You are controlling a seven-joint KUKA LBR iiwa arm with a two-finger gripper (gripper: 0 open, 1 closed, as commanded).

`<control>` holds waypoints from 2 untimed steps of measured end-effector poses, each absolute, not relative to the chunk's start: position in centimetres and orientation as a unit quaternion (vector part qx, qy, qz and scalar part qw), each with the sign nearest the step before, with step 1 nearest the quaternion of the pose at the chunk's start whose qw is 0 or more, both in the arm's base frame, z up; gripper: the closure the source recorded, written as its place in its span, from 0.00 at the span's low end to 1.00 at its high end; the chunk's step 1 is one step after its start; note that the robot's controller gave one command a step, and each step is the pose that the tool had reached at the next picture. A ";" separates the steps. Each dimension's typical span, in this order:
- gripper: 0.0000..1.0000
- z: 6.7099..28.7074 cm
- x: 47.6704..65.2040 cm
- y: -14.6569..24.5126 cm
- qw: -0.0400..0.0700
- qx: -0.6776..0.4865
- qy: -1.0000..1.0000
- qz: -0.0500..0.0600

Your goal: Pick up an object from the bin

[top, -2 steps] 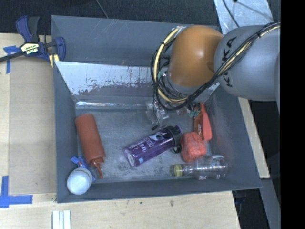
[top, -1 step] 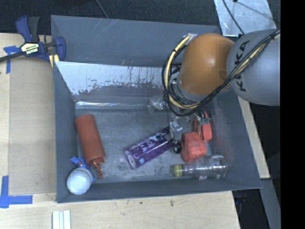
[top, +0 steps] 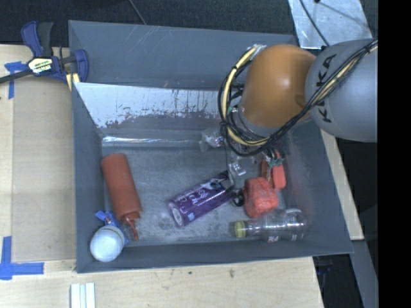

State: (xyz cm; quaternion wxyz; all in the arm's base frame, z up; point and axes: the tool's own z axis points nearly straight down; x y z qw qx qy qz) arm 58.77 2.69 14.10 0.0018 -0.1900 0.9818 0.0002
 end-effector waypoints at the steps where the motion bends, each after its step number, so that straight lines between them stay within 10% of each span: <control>1: 0.00 12.3 56.5 2.8 0.003 -0.222 0.975 0.000; 2: 0.00 9.8 55.0 3.5 0.002 -0.336 0.942 0.000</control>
Offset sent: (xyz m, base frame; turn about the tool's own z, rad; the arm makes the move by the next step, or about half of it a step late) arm -0.0538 0.0159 -0.0710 -0.5829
